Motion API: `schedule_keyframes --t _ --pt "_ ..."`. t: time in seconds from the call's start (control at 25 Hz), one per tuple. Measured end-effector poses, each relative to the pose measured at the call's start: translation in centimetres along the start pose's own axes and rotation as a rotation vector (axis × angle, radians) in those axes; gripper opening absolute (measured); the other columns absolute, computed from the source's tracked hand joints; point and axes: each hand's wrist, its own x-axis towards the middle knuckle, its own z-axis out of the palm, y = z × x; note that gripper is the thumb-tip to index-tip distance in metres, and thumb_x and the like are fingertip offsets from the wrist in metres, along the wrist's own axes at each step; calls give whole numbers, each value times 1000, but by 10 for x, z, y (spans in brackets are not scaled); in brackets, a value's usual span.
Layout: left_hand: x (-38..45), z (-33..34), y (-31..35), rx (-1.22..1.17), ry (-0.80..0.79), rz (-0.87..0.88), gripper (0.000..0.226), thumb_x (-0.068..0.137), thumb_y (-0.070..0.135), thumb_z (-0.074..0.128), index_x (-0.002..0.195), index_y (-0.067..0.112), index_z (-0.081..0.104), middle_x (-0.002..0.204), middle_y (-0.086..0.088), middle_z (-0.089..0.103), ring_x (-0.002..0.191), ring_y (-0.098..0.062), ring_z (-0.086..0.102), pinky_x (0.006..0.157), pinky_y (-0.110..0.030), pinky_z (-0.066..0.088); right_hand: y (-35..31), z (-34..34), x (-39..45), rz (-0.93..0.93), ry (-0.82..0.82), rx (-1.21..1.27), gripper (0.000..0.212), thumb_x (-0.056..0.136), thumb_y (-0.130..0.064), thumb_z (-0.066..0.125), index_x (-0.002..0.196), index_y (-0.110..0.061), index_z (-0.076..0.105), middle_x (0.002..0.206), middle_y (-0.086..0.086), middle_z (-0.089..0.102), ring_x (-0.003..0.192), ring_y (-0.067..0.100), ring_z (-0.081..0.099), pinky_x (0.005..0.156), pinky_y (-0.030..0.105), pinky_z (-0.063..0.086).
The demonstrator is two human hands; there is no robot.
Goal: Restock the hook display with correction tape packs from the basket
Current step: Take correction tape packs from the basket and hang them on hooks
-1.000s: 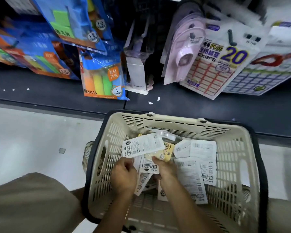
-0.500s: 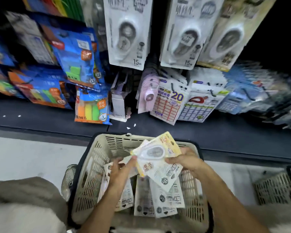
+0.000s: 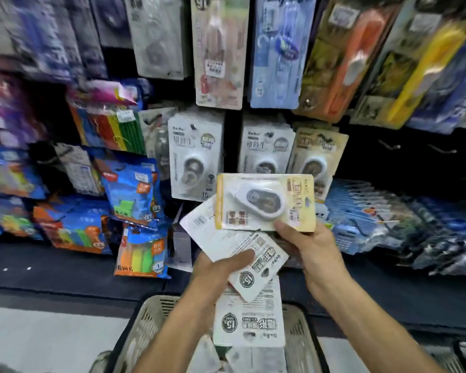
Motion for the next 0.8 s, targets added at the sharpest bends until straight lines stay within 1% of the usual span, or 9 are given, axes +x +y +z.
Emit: schedule_keyframes --t 0.08,0.16,0.24,0.32,0.44,0.56,0.72,0.76,0.8 --pt "0 -2 29 181 61 50 32 77 0 80 106 12 73 98 -12 80 84 -34 78 80 -50 61 -27 -2 9 -107 84 105 25 80 -9 75 104 -16 71 97 -2 79 93 20 73 85 35 59" --pt "1 -4 60 391 72 114 35 79 2 80 110 16 73 99 -6 80 88 -30 78 89 -54 58 -56 -14 19 -197 99 185 17 86 -2 68 92 -18 70 94 -1 78 91 19 72 84 34 59" --pt "2 -3 90 634 6 190 37 79 7 82 111 25 73 102 7 80 94 -19 77 95 -51 56 -84 -27 27 -261 75 195 13 84 -7 68 81 -19 70 86 0 76 80 15 72 71 29 59" --pt "4 -3 110 761 -54 238 43 80 11 83 115 31 70 105 16 78 97 -10 75 99 -47 54 -99 -35 35 -253 94 104 12 90 -8 66 80 -14 68 78 2 75 65 13 71 57 27 58" --pt "9 -1 117 684 -69 232 38 79 11 83 108 34 74 108 9 78 99 -19 76 98 -53 54 -107 -39 51 -183 221 -57 16 98 -12 62 82 -12 65 77 8 73 61 20 68 58 34 55" --pt "11 7 108 531 -91 201 38 72 8 86 98 35 77 105 -3 80 92 -29 77 88 -53 58 -108 -43 59 -193 329 -166 20 96 -17 66 77 -13 63 77 13 71 67 27 66 64 42 52" --pt "11 16 102 501 -119 187 42 62 17 86 99 34 77 105 -3 80 93 -30 77 89 -53 57 -101 -52 58 -180 367 -195 26 91 -22 72 67 -20 64 67 5 66 65 25 61 60 44 51" --pt "12 17 102 512 -109 196 41 64 17 87 99 36 77 104 -2 80 93 -28 77 90 -53 57 -99 -51 58 -209 399 -230 22 91 -23 72 71 -21 63 72 4 66 70 26 62 63 47 52" --pt "12 17 101 534 -95 219 40 68 14 89 98 38 77 103 1 80 92 -25 78 90 -52 57 -96 -49 58 -282 471 -404 16 91 -25 72 80 -20 61 80 3 67 77 26 63 68 51 53"
